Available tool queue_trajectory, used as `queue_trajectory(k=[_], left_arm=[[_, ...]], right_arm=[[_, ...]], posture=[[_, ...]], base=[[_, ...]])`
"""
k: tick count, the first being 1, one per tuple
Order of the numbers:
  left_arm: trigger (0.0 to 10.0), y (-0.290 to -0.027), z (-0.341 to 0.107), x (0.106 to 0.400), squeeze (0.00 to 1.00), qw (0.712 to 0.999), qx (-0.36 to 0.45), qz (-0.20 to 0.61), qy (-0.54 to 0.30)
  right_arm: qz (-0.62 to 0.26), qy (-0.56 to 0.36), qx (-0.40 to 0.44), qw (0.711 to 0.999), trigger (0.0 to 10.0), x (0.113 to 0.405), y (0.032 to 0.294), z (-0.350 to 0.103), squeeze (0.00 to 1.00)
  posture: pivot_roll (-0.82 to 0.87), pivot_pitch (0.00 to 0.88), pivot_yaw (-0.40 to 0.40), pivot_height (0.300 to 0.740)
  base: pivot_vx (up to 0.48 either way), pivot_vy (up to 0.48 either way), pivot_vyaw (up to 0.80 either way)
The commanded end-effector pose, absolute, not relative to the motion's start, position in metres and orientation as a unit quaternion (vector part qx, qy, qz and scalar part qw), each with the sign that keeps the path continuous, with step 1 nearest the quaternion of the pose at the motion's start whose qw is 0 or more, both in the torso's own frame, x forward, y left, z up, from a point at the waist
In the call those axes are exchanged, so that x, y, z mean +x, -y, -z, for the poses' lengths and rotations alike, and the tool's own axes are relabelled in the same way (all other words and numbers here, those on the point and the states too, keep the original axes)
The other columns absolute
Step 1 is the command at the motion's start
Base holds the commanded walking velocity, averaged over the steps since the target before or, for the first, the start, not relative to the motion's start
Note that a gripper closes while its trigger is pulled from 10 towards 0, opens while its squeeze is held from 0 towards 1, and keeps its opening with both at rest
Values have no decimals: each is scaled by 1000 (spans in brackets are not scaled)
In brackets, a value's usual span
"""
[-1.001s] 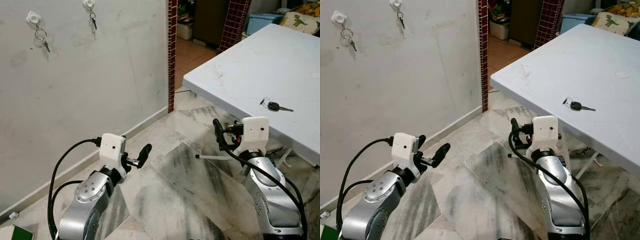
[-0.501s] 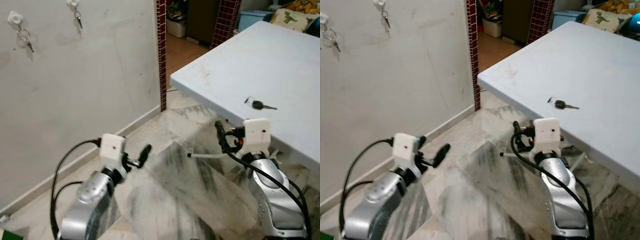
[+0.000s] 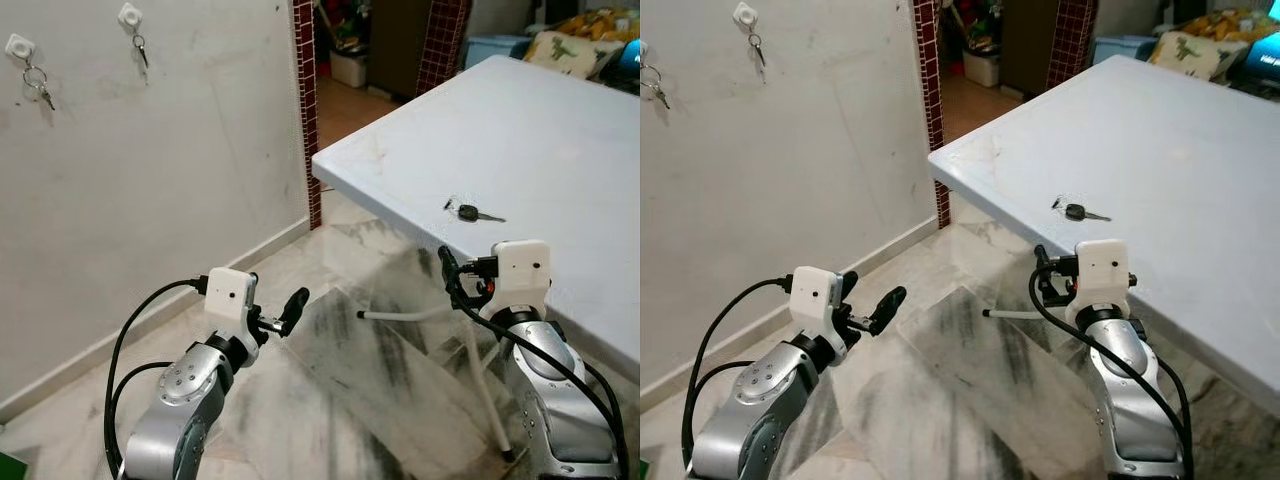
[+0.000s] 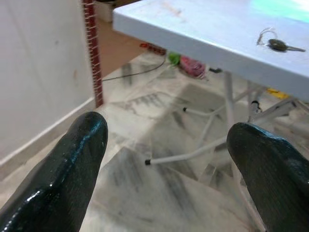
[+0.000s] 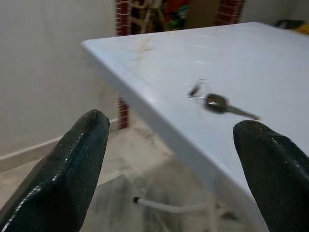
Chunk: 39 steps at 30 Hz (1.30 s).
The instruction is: Hang keys on a hook
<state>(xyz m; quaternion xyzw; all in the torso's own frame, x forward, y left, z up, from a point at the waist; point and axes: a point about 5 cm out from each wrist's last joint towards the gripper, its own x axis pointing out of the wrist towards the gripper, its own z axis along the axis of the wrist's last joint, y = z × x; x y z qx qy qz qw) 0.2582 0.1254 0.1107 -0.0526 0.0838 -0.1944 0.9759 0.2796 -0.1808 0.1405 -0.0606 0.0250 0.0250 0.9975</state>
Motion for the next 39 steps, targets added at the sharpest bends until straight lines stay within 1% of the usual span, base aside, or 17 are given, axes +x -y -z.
queue_trajectory(k=[1,4,6,12,23,39], left_arm=[[10000,-132,-112,259,0,979,-51,183,-80],[10000,-133,-116,260,0,979,-54,184,-73],[10000,-135,-117,261,0,979,-55,184,-69],[10000,-137,-118,261,0,979,-57,186,-66],[10000,-132,-118,259,0,976,-59,201,-63],[10000,-132,-116,256,0,974,-57,206,-68]], right_arm=[[-28,-25,-61,997,10000,280,179,-142,0],[-29,-25,-60,997,10000,281,179,-142,0],[-27,-27,-46,998,10000,283,178,-142,0],[-31,-24,-50,998,10000,284,176,-142,0],[-33,-23,-54,998,10000,284,176,-143,0],[-29,-29,-55,998,10000,283,175,-140,0]], posture=[[-6,90,53,740],[-6,90,53,740],[2,85,50,740],[5,84,48,740],[1,86,48,740],[4,92,48,740]], base=[[0,0,0],[0,0,0],[0,0,0],[85,0,0],[360,0,0],[399,0,0]])
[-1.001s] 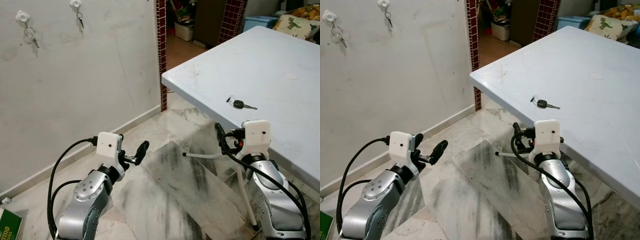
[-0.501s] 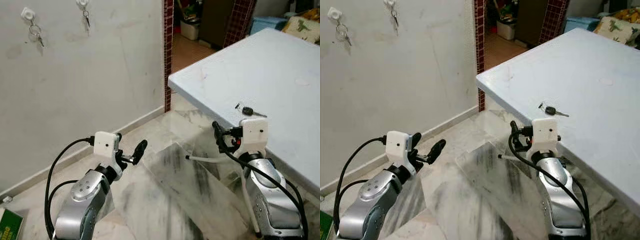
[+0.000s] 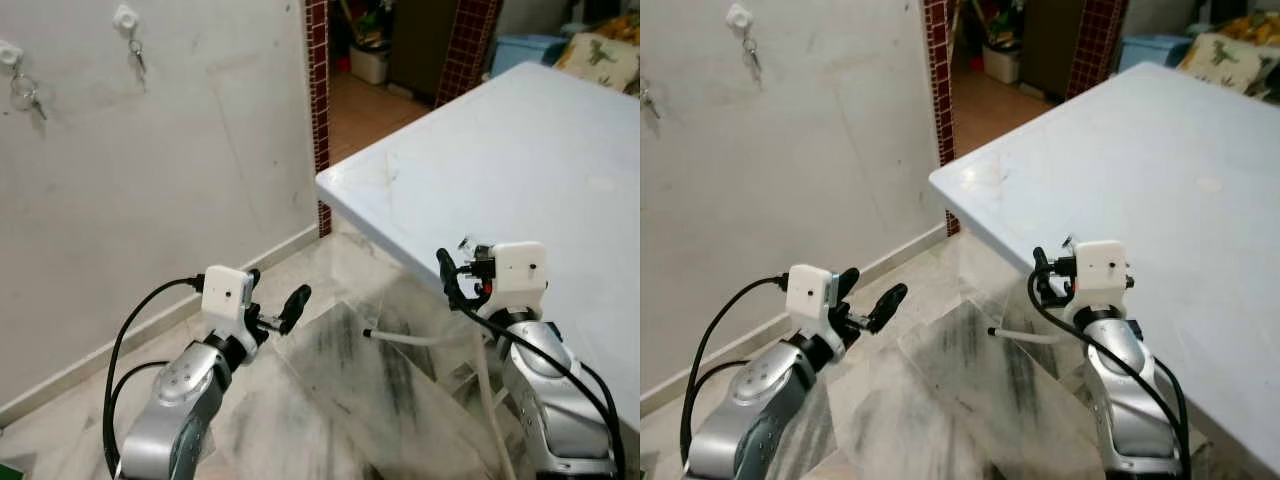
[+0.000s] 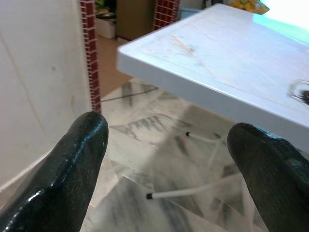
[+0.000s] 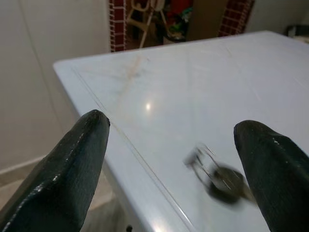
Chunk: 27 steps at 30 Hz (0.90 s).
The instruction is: Hang keys on a hook
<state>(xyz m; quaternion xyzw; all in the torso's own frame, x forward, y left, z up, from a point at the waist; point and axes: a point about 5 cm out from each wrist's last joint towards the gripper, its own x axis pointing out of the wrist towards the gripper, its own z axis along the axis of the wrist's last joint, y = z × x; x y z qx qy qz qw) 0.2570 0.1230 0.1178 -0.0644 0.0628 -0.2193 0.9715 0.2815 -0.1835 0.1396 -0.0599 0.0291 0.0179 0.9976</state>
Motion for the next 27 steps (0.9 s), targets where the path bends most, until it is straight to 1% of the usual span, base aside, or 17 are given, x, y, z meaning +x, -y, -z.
queue_trajectory(k=[1,3,17,24,26,27], left_arm=[[10000,-132,-116,256,0,974,-56,207,-68],[10000,-132,-116,256,0,974,-55,207,-69],[10000,-132,-114,256,0,973,-52,210,-78],[10000,-123,-108,251,0,965,-62,234,-101],[10000,-120,-106,250,0,960,-64,249,-110],[10000,-118,-105,248,0,956,-62,264,-114]], right_arm=[[-28,-29,-55,998,10000,283,175,-140,0],[-27,-30,-56,998,10000,282,176,-140,0],[-22,-29,-70,997,10000,281,177,-139,0],[-2,-34,-99,995,10000,279,185,-138,0],[5,-35,-100,994,10000,278,187,-137,0],[15,-38,-116,992,10000,277,191,-136,0]], posture=[[4,92,48,740],[5,92,50,740],[3,91,53,740],[-1,92,54,740],[-2,92,55,740],[-4,93,56,740]], base=[[401,0,0],[399,0,0],[308,307,0],[0,0,0],[0,0,0],[0,0,0]])
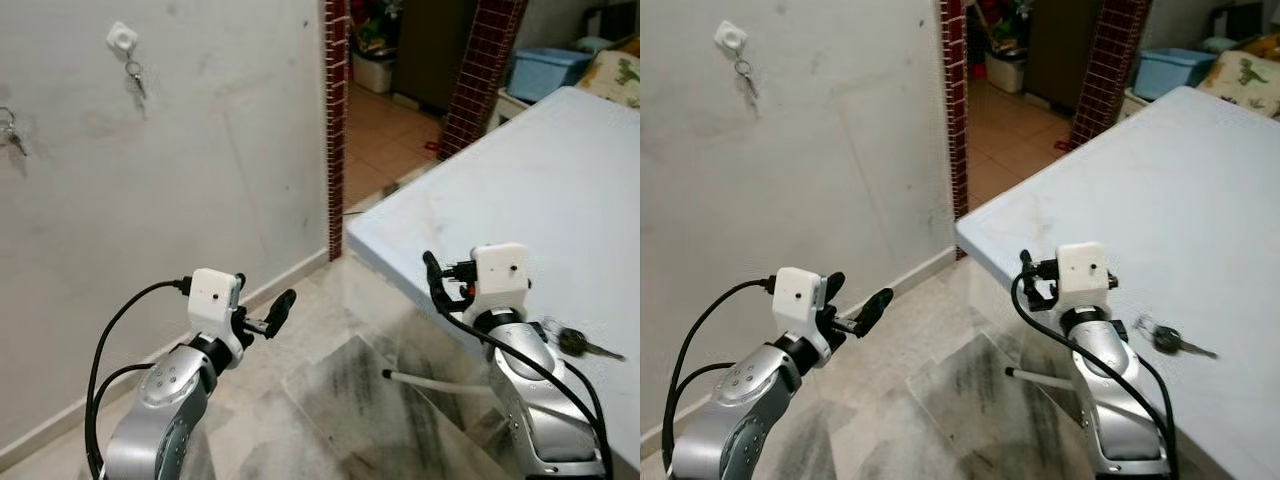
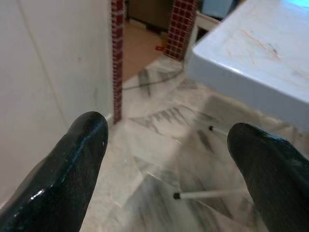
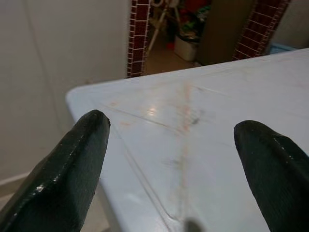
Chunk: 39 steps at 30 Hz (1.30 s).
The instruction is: Hang keys on a hook
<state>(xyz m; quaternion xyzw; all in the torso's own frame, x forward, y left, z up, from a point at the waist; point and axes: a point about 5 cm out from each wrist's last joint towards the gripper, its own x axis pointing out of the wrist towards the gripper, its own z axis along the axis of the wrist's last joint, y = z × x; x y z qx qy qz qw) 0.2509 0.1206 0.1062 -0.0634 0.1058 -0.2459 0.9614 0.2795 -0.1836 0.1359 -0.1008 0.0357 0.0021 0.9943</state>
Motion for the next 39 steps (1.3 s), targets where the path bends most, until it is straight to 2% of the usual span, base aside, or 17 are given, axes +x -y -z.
queue_trajectory(k=[1,10,15,39], left_arm=[[10000,-117,-105,248,0,954,-63,269,-117],[10000,-110,-104,245,0,944,-65,298,-127],[10000,-109,-106,245,0,944,-69,299,-125],[10000,-110,-105,246,0,944,-79,294,-131]], right_arm=[[20,-40,-116,992,10000,277,194,-136,0],[33,-44,-115,992,10000,277,196,-135,0],[35,-46,-116,992,10000,277,196,-135,0],[33,-51,-117,991,10000,277,195,-135,0]], posture=[[-4,93,56,740],[-8,93,62,740],[-8,93,62,740],[-8,95,60,740]], base=[[0,0,0],[0,0,0],[0,0,-465],[0,-41,-694]])
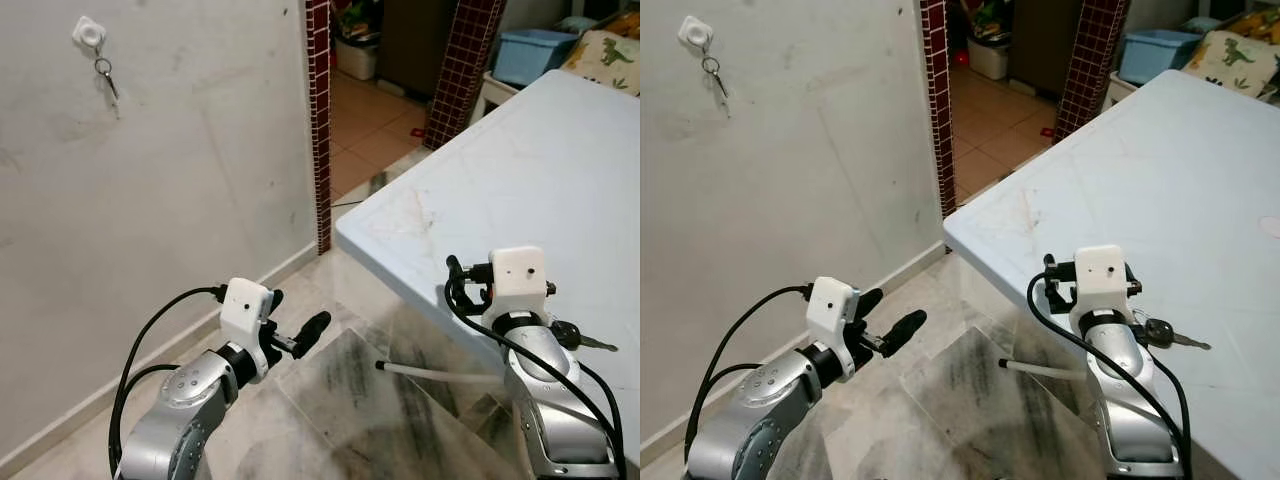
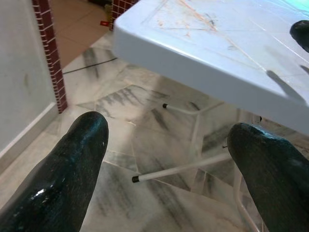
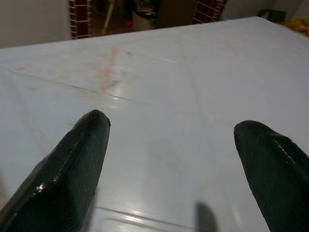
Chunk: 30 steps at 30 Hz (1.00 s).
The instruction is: Hang keys on a hook
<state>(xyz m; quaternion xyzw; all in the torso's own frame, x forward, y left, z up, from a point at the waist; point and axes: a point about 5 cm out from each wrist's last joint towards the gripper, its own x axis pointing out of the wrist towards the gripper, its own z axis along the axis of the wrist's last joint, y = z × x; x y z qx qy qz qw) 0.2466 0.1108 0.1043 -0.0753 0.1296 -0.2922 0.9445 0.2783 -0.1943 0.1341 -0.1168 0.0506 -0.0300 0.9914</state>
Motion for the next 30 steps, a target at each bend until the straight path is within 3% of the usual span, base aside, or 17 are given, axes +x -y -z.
queue_trajectory(k=[1,12,30], left_arm=[[10000,-110,-106,246,0,944,-78,294,-130],[10000,-110,-106,246,0,943,-77,296,-131],[10000,-111,-108,251,0,936,-89,310,-138]], right_arm=[[33,-51,-117,991,10000,277,195,-135,0],[49,-57,-143,987,10000,269,208,-137,0],[90,-131,-177,971,10000,230,234,-125,0]], posture=[[-8,95,60,740],[-13,96,59,740],[-50,116,83,740]], base=[[0,0,-712],[0,0,-80],[0,0,0]])
